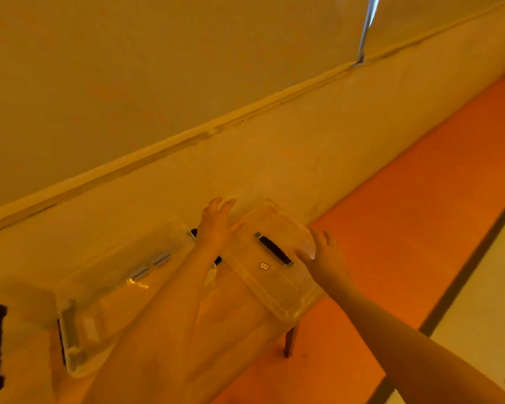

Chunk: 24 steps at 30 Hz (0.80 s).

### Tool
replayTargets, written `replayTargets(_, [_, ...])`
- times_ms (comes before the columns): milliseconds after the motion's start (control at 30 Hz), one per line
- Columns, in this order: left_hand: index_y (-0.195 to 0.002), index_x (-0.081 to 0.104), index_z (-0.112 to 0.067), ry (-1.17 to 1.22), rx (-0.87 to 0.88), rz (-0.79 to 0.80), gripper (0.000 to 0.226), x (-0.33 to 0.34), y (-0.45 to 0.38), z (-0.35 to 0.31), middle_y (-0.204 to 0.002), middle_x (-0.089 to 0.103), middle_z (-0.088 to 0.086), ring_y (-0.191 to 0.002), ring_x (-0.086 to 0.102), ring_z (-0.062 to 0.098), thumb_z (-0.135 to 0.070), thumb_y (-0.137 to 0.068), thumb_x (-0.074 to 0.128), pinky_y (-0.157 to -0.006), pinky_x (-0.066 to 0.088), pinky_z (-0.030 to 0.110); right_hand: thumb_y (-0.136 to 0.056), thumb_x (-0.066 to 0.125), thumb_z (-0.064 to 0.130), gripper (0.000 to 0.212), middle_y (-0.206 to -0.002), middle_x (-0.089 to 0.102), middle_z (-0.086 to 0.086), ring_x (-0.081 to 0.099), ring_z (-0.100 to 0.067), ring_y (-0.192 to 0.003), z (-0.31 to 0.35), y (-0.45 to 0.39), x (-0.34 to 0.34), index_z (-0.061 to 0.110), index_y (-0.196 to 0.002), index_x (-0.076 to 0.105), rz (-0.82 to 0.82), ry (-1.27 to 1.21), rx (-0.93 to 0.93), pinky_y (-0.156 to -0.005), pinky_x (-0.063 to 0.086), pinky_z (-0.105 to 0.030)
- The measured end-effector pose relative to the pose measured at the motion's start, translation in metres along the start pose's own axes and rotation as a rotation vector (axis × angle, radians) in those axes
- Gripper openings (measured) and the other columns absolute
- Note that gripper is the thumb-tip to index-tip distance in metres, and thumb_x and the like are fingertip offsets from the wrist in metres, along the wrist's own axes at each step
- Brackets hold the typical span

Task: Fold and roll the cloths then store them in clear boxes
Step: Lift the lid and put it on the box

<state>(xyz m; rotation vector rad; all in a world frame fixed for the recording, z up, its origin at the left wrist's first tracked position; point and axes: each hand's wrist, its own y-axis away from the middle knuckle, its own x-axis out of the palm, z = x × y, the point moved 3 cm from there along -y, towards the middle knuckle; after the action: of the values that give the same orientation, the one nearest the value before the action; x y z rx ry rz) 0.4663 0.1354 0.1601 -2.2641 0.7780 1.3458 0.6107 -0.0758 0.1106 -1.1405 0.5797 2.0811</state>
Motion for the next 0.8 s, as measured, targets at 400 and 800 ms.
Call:
replayTargets(400, [-0.14, 0.038, -0.029, 0.039, 0.228, 0.248, 0.059, 0.062, -0.092, -0.022, -0.15, 0.024, 0.002, -0.135, 0.028, 0.025, -0.043, -0.087, 0.061, -0.102, 0.042, 0.039, -0.083, 0.06, 0.053, 0.078, -0.151, 0.024, -0.017, 0.029, -0.037, -0.136, -0.031, -0.015, 0.032, 0.024, -0.146, 0.025, -0.126, -0.2, 0.426, -0.103, 0.038, -0.053])
replayTargets(800, [-0.14, 0.035, -0.025, 0.013, 0.083, 0.505, 0.08, 0.129, -0.147, 0.045, -0.143, 0.032, 0.006, -0.127, 0.034, 0.03, -0.048, -0.073, 0.072, -0.094, 0.04, 0.042, -0.074, 0.071, 0.05, 0.096, -0.154, 0.016, -0.015, 0.016, -0.038, -0.14, -0.024, -0.007, 0.1, 0.033, -0.148, 0.011, -0.207, -0.349, 0.8, -0.109, 0.029, -0.057])
